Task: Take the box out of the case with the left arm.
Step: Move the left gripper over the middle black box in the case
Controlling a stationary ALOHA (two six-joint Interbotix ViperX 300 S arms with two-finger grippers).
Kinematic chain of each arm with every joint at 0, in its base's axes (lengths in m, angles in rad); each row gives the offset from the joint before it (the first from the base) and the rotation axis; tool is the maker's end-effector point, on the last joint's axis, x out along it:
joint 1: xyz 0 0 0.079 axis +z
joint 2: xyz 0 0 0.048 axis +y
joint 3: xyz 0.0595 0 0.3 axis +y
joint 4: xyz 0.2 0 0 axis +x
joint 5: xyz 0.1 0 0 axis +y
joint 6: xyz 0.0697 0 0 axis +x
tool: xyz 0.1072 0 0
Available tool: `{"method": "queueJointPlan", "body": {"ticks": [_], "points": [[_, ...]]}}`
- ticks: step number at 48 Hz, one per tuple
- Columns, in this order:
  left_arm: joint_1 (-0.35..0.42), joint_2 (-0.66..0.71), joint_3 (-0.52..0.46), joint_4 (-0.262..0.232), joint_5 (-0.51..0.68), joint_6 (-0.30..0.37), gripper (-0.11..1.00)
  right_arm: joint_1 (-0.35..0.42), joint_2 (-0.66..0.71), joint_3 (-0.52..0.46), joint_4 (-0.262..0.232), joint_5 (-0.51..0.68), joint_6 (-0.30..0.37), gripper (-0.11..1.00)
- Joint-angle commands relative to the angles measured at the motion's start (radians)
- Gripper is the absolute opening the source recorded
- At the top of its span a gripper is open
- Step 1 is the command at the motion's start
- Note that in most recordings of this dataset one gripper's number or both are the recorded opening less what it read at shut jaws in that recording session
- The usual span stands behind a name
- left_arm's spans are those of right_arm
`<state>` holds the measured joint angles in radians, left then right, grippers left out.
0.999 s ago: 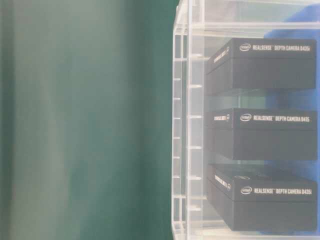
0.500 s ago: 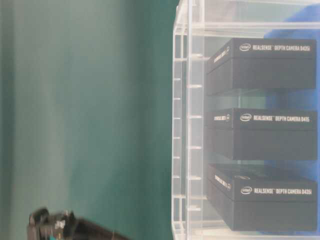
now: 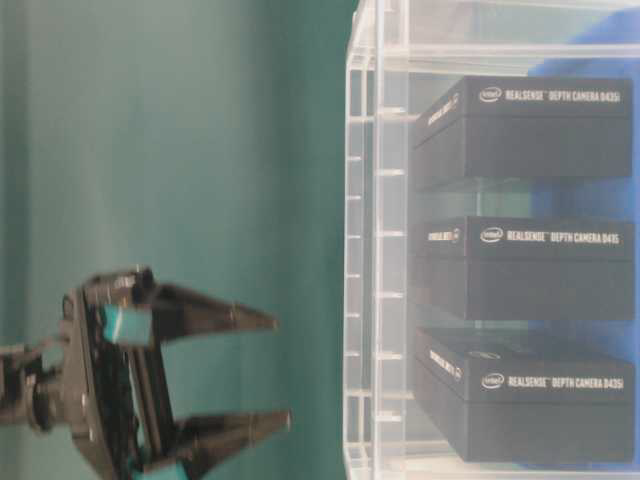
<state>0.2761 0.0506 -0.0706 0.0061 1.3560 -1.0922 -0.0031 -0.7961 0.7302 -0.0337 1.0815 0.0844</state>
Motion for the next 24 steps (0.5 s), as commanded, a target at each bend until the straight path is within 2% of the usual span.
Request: {"method": "queueJointPlan", "body": {"ticks": [1, 24], "points": [[-0.011, 0.020, -0.067, 0.000, -0.006, -0.017, 0.97, -0.002, 0.002, -0.011, -0.002, -0.003, 0.002, 0.03], [-0.040, 0.186, -0.229, -0.003, -0.028, -0.040, 0.97, -0.002, 0.000, -0.012, -0.002, 0.012, 0.002, 0.03]]}}
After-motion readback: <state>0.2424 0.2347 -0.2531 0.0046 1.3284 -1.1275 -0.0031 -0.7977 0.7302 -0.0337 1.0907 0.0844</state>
